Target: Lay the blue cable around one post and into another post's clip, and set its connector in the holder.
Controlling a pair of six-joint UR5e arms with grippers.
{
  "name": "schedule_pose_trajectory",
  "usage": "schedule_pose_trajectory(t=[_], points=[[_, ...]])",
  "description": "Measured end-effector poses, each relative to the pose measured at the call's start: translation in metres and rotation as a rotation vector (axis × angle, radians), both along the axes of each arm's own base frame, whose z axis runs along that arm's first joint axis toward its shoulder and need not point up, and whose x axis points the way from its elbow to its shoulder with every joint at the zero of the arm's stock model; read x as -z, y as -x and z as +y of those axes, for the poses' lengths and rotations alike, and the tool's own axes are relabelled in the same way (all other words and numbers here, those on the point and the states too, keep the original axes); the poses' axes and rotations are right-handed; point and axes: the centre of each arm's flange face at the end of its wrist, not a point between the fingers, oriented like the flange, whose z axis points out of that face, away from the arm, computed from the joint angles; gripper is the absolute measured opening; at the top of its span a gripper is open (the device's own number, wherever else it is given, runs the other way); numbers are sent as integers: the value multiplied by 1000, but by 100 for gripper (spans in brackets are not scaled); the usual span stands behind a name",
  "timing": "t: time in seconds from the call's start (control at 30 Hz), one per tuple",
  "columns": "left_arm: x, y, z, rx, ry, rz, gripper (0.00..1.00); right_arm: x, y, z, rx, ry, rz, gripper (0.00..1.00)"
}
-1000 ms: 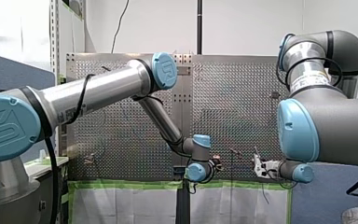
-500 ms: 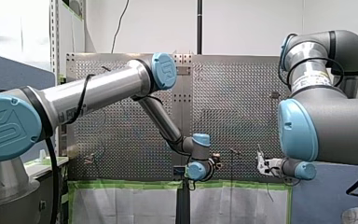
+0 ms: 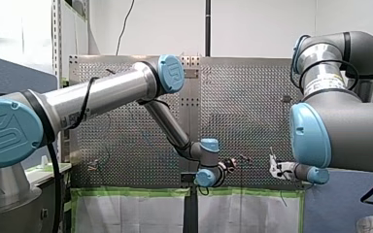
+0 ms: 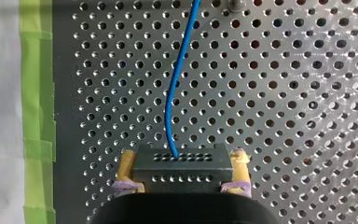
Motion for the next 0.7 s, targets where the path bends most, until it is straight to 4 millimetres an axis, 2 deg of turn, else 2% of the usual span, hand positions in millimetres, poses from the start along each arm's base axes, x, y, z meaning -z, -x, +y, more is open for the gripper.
schedule_pose_trajectory(t=[0.33,0.7], points=[[-6,-2,-5,-6,-8,-24,0,-5,1,-9,6,0,-29,0],[-7,-12,1,-39,-26,-38,0,-12,5,-23,42,17,-55,0]])
